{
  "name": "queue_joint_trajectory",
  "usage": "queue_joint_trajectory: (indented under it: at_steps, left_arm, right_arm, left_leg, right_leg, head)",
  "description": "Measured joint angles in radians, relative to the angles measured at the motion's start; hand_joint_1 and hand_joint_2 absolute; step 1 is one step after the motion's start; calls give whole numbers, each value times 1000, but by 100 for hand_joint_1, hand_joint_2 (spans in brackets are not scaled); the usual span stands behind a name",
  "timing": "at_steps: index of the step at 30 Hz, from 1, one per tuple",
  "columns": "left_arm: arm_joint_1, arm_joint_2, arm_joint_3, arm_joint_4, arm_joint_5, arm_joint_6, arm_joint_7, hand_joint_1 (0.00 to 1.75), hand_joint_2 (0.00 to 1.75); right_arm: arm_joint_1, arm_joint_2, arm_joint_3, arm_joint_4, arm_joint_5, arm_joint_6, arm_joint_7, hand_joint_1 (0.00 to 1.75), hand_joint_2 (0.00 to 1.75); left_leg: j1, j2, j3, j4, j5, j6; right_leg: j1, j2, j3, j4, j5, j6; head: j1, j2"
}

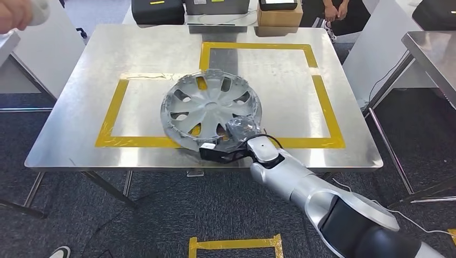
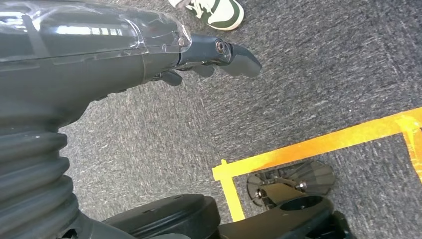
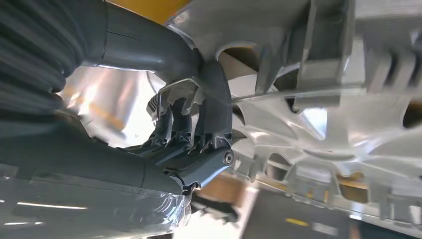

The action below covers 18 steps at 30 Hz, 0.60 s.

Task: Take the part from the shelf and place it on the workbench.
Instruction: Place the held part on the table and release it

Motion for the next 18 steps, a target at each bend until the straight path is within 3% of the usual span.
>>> queue_joint_trajectory:
  at_steps: [5, 9, 18]
  left_arm:
    - [14, 3, -10, 0, 7, 2, 1, 0, 175]
    - [21, 3, -10, 0, 15, 5, -1, 0, 175]
    - [24, 2, -10, 0, 38, 6, -28, 0, 175]
  right_arm:
    - [-84, -97, 10, 44, 21, 41, 89, 175, 175]
    - [-136, -168, 10, 57, 21, 70, 112, 175, 175]
    - [-131, -215, 10, 63, 2, 66, 106, 175, 175]
  left_leg:
    - [-1, -1, 0, 0, 1, 1]
    - [-2, 1, -1, 1, 1, 1]
    - [-1, 12, 1, 0, 0, 2]
  right_leg:
    - [-1, -2, 1, -1, 0, 1]
    - [-1, -2, 1, -1, 1, 1]
    - [0, 3, 1, -1, 1, 3]
  head:
    - [0, 0]
    - [2, 0]
    - [-1, 0]
